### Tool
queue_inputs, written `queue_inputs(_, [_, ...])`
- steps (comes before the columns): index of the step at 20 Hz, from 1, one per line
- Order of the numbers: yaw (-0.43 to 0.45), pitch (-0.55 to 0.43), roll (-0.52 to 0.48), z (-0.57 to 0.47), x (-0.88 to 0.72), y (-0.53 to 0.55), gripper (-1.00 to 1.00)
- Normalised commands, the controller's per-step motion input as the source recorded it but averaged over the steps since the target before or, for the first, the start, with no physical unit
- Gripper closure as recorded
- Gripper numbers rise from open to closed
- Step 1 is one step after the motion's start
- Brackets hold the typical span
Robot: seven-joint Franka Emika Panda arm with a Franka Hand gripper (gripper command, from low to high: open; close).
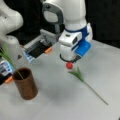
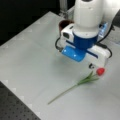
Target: Flower insertion into a vase
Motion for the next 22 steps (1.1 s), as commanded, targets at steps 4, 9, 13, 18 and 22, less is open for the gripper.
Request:
queue_inputs(4, [0.0,0.021,-0.076,-0.25,0.16,0.14,-1.0])
queue_inputs(9, [0.028,0.061,-0.099,-0.32,0.18,0.13,-1.0])
queue_inputs(13, [0.018,0.022,-0.149,-0.32,0.19,0.09,-1.0])
queue_inputs(18, [0.005,-0.03,-0.198,-0.3,0.18,0.07,-1.0])
queue_inputs(22, [0.037,-0.072,-0.21,-0.2,0.15,0.04,-1.0])
